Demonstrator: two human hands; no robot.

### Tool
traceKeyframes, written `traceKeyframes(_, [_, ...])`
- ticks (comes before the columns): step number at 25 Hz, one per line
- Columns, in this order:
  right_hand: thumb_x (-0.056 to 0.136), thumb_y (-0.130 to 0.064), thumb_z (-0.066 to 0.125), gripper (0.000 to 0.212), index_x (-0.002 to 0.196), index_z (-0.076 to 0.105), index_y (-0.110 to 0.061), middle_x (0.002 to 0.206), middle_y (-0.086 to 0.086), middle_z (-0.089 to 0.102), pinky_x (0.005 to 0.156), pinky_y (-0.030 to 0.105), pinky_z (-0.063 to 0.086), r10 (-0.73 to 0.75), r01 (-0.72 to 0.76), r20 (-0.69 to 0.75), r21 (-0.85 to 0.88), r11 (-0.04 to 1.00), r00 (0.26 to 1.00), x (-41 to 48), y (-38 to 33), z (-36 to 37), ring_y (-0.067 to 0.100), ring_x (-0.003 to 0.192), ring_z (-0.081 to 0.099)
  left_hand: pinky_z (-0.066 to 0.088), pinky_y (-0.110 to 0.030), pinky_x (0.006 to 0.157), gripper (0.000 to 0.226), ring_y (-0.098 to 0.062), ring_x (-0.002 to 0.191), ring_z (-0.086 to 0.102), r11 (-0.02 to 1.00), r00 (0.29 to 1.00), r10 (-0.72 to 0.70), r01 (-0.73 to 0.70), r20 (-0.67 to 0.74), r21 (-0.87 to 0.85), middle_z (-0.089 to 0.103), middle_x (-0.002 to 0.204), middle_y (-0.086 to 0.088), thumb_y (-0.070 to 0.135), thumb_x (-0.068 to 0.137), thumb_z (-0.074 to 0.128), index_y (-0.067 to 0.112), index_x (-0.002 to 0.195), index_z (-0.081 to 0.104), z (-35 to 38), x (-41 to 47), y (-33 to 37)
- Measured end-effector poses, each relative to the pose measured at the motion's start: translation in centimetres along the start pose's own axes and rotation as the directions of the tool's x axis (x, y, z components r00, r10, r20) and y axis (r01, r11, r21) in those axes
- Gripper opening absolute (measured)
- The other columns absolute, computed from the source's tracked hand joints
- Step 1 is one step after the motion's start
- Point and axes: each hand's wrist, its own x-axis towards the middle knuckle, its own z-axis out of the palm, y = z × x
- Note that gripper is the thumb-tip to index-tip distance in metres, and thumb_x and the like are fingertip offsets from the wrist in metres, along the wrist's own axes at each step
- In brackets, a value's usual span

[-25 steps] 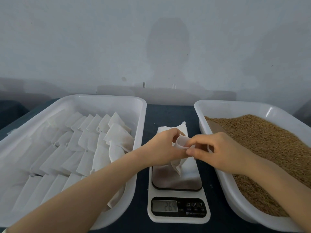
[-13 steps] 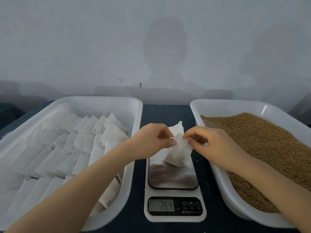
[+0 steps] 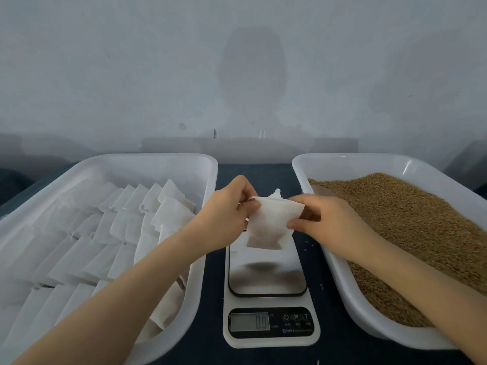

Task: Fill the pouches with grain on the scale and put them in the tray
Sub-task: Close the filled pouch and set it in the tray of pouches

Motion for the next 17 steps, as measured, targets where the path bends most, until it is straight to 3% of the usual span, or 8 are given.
traceKeyframes(2, [0.083, -0.015, 0.071, 0.031, 0.108, 0.064, -0.032, 0.076, -0.016, 0.064, 0.062, 0.004, 0.040, -0.011, 0.011, -0.035, 0.000, 1.000, 0.999, -0.3, -0.2, -0.2, -0.008, 0.074, 0.058, 0.051, -0.014, 0.054, 0.023, -0.017, 0.076, 0.063, 0.999, 1.000, -0.012, 0.012, 0.002, -0.040, 0.060, 0.081, -0.001, 0.011, 0.098, 0.048, 0.022, 0.079, 0.043, 0.1, 0.1, 0.0])
traceKeyframes(5, [0.086, -0.018, 0.068, 0.027, 0.112, 0.065, -0.023, 0.073, -0.015, 0.060, 0.062, -0.001, 0.035, -0.071, 0.073, 0.030, -0.099, 0.992, 0.997, -0.8, -1.2, -0.2, -0.017, 0.076, 0.050, 0.058, -0.025, 0.062, 0.023, -0.020, 0.078, 0.062, 0.999, 1.000, -0.004, 0.004, 0.008, 0.033, 0.059, 0.083, -0.003, 0.013, 0.099, 0.047, 0.024, 0.079, 0.042, 0.3, 0.2, -0.3])
traceKeyframes(8, [0.087, -0.018, 0.065, 0.027, 0.114, 0.063, -0.021, 0.066, -0.016, 0.054, 0.062, 0.000, 0.035, -0.112, 0.113, 0.019, -0.157, 0.981, 0.994, -0.8, -1.7, -0.2, -0.021, 0.076, 0.044, 0.056, -0.020, 0.059, 0.024, -0.018, 0.077, 0.062, 1.000, 1.000, -0.023, 0.022, 0.021, 0.015, 0.058, 0.083, -0.001, 0.013, 0.099, 0.046, 0.024, 0.079, 0.042, 0.2, 0.2, -0.5])
traceKeyframes(13, [0.090, -0.019, 0.062, 0.025, 0.115, 0.062, -0.023, 0.073, -0.014, 0.059, 0.056, 0.002, 0.037, -0.054, 0.057, 0.030, -0.147, 0.987, 0.998, -0.9, -1.3, -0.2, -0.018, 0.063, 0.050, 0.057, -0.020, 0.060, 0.019, -0.017, 0.078, 0.065, 0.996, 0.994, -0.088, 0.087, 0.065, 0.012, 0.062, 0.087, -0.004, 0.012, 0.098, 0.048, 0.020, 0.082, 0.046, 0.1, 0.3, -0.5])
traceKeyframes(17, [0.091, -0.025, 0.061, 0.008, 0.097, 0.066, -0.021, 0.078, -0.002, 0.066, 0.053, 0.008, 0.038, 0.004, 0.002, 0.050, -0.121, 0.993, 0.999, -0.6, -0.6, -0.1, -0.006, 0.051, 0.051, 0.058, -0.020, 0.066, 0.019, -0.010, 0.072, 0.067, 0.991, 0.981, -0.135, 0.131, 0.139, 0.039, 0.070, 0.086, -0.004, 0.009, 0.097, 0.049, 0.025, 0.086, 0.051, -0.4, 0.2, -0.4])
